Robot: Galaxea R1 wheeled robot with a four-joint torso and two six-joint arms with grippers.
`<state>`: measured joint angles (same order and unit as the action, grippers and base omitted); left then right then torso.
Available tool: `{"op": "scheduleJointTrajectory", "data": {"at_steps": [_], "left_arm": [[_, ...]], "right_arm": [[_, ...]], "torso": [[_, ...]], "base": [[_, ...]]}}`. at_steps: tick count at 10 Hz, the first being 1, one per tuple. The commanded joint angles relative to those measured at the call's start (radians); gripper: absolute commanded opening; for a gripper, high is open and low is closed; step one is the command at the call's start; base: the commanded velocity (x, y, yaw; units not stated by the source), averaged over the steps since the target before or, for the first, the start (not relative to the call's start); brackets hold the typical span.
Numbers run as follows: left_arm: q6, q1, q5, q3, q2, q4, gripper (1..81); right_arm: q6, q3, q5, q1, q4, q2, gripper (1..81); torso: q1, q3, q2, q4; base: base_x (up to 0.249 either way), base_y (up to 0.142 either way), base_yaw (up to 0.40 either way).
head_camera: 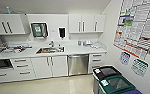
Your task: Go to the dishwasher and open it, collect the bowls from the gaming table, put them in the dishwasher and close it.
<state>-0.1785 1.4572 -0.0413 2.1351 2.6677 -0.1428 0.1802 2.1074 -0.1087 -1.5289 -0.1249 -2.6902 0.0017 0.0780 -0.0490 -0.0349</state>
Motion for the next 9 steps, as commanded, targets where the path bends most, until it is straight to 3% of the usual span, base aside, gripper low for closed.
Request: {"op": "scheduleJointTrajectory", "data": {"at_steps": [1,3,9], "left_arm": [[0.002,-0.048,0.058,-0.020,-0.020,-0.008,81.1],[0.002,-0.048,0.058,-0.020,-0.020,-0.008,81.1],[0.002,-0.048,0.058,-0.020,-0.020,-0.009,81.1]], "right_arm": [[-0.005,-0.029,0.046,0.048,-0.019,0.017,81.1],[-0.005,-0.029,0.046,0.048,-0.019,0.017,81.1],[-0.005,-0.029,0.047,0.048,-0.019,0.017,81.1]], "torso": [[0.000,0.000,0.000,0.000],[0.001,0.000,0.000,0.000],[-0.001,0.000,0.000,0.000]], "base": [[0.066,0.000,0.000],[0.000,0.000,0.000],[0.000,0.054,0.000]]}}
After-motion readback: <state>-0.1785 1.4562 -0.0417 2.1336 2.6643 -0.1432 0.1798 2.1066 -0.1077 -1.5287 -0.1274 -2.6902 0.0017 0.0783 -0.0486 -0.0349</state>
